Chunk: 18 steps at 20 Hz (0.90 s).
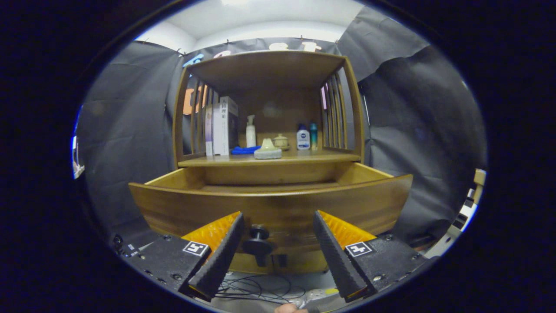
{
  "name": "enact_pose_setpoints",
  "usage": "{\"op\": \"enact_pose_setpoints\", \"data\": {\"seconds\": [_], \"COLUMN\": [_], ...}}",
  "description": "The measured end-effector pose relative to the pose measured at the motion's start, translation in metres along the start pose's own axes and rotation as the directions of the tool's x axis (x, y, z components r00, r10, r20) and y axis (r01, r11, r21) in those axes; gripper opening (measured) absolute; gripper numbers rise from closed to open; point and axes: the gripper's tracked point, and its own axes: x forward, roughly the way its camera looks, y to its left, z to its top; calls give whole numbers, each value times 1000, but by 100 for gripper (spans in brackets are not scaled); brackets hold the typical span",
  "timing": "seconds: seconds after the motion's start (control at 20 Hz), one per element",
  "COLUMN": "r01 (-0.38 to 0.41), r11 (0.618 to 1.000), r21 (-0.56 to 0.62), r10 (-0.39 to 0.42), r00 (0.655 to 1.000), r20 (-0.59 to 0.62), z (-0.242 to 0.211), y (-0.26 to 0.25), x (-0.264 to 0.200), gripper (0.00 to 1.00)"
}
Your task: Pull open the drawer, take out the items inside it, and place them on the countertop above the cabinet.
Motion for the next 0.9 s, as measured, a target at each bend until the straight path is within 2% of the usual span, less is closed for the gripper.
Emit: {"op": "enact_pose_setpoints", "data": {"seconds": [0.55,0.9], "r01": [-1,1], "r11": [998,998], "r21": [-64,-59], "r10": [0,0], "r00": [1000,1000], "r20": [-16,6], "z": [-17,-15], "y": [26,27], "x": [24,24], "gripper": [99,98]}}
